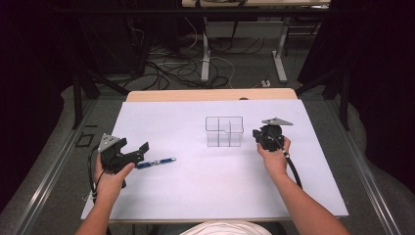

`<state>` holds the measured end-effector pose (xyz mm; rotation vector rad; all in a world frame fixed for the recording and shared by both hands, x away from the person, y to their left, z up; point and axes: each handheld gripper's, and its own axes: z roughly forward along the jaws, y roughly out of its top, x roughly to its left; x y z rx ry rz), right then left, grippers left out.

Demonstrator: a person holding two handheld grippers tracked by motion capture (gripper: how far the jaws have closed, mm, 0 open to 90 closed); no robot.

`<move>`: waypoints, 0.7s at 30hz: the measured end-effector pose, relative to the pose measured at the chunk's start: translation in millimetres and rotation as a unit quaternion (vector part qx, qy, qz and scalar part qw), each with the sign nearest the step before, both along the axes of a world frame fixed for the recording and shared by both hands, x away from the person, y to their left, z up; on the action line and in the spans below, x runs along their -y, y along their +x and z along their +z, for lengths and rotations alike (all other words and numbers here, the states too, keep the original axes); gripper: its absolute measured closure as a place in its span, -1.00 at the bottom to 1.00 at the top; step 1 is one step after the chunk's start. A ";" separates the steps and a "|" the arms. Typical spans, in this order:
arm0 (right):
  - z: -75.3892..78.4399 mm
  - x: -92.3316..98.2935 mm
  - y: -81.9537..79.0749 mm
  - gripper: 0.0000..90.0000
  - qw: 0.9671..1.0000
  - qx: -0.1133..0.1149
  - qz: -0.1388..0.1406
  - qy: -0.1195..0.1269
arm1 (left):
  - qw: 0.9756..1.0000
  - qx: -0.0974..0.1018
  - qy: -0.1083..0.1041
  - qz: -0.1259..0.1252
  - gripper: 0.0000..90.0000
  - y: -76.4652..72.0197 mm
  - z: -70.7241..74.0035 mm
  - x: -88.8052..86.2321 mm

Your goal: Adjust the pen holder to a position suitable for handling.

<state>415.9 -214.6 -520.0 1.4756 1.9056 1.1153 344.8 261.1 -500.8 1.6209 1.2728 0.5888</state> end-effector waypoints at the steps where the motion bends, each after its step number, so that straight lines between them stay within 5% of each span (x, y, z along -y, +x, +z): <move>1: -2.1 -1.4 2.5 1.00 1.000 -0.003 0.000 0.002 | 1.000 0.000 0.004 0.002 -0.79 0.0 -0.2 -0.2; 9: -9.6 -5.9 7.4 1.00 1.000 -0.016 0.003 0.005 | 1.000 -0.004 0.004 0.007 -0.79 0.1 -1.1 -1.8; 21: -23.6 -16.9 17.0 1.00 0.998 -0.020 0.054 0.000 | 1.000 -0.006 0.007 0.005 -0.77 0.5 -2.2 -2.8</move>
